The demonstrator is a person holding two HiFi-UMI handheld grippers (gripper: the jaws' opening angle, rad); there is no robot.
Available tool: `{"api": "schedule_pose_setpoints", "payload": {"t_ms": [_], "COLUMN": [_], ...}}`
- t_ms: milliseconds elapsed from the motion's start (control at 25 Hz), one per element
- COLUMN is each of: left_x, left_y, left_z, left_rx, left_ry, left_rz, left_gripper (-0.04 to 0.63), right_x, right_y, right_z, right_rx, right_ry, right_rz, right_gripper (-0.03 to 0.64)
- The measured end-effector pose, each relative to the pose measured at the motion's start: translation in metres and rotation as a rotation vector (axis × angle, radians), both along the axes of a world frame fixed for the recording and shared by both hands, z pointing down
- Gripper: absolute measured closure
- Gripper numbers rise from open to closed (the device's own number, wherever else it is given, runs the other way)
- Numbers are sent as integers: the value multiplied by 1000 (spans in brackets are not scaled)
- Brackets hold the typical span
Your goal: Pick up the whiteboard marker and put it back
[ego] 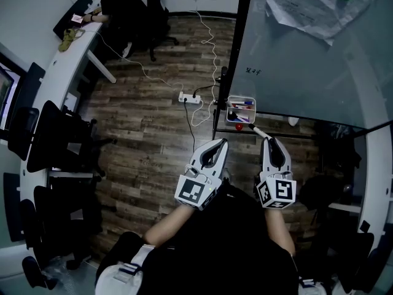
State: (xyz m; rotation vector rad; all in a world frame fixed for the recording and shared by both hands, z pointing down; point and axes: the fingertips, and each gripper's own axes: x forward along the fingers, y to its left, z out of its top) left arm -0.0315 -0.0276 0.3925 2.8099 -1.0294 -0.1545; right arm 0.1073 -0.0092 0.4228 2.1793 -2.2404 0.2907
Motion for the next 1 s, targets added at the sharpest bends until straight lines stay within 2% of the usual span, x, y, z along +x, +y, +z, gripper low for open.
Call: {"api": "schedule_pose_setpoints", "payload": {"t_ms": [640, 1000], "left_x": [6, 19], "left_y": [-15, -35], "left_z": [6, 10], "left_rx": [-21, -37], "left_ry": [-29, -56], "left_rz": [-15, -54], "left_gripper": [588, 588], "right_x": [9, 20], "right_y": [-12, -32], "right_z": [5, 12], "right_rx": [-8, -28], "right_ry": [-9, -25], "right_rz": [4, -30], "right_gripper": [540, 540]}}
